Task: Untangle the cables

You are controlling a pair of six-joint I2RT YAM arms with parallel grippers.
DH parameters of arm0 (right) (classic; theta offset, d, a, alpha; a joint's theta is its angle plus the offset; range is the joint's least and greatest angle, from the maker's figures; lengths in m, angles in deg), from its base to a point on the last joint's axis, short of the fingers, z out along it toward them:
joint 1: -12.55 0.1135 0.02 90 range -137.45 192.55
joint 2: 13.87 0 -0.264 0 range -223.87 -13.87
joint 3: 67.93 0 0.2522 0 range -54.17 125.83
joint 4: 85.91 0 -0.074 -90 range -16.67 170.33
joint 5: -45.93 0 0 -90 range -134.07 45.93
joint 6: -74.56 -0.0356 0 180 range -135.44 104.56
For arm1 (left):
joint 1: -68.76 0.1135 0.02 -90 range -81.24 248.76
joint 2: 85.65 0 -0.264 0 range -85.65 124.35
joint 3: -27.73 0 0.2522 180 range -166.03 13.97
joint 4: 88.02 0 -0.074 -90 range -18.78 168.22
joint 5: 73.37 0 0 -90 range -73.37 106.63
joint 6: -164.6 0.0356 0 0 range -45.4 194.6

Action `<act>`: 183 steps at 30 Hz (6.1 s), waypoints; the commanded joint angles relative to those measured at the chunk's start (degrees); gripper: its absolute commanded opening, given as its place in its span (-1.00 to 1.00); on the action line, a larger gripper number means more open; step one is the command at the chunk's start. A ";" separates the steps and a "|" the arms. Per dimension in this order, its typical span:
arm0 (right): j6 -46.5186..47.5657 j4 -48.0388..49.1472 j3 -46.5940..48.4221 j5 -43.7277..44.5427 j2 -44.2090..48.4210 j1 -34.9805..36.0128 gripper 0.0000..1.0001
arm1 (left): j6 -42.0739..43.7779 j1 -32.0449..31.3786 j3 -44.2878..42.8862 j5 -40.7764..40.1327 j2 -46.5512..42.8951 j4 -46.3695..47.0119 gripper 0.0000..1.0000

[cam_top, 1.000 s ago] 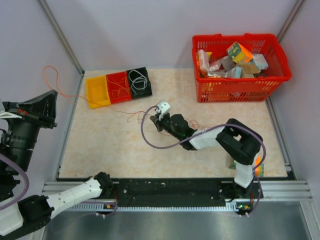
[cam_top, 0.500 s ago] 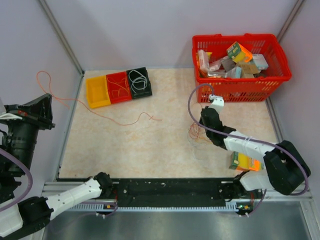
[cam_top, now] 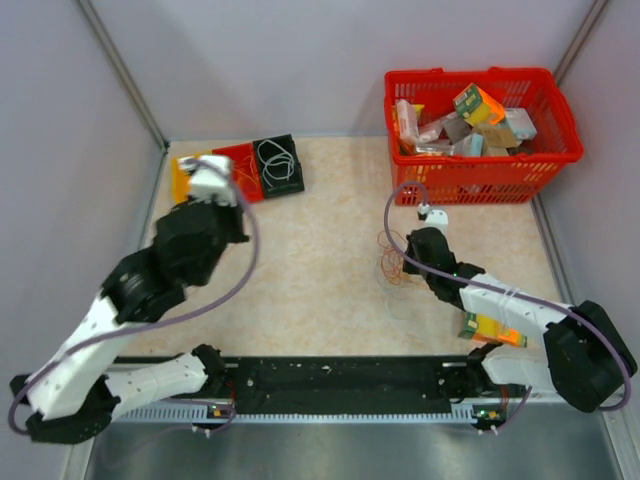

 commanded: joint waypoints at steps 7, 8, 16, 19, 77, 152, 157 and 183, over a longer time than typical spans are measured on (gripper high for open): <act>2.10 4.36 -3.51 -6.66 4.96 -1.72 -1.00 | -0.74 0.34 -12.27 5.80 8.92 1.20 -1.00; 1.84 4.54 -3.60 -7.19 5.04 -1.90 -1.00 | -0.56 0.34 -12.71 5.63 9.01 1.20 -1.00; -0.44 4.36 -2.98 -8.95 4.52 -1.99 -1.00 | -1.78 0.43 0.71 4.23 10.76 4.01 -1.00; -0.89 3.05 -2.37 -9.22 4.16 -1.99 -1.00 | -4.93 1.74 6.25 5.44 13.57 3.66 -1.00; -0.01 1.81 -8.61 -15.37 10.93 -3.48 -0.92 | -12.60 3.42 20.34 30.07 30.36 15.62 0.96; -1.68 5.15 -9.75 -20.03 8.82 -3.57 -0.92 | -26.48 60.27 -24.31 35.15 50.04 10.50 -1.00; -1.76 5.33 -9.84 -20.12 8.65 -3.57 -0.92 | -26.31 61.16 -23.18 30.52 54.62 16.57 -1.00; -2.47 7.09 -9.84 -22.32 5.75 -3.57 -0.92 | -23.75 61.69 -27.21 22.06 58.49 18.16 -1.00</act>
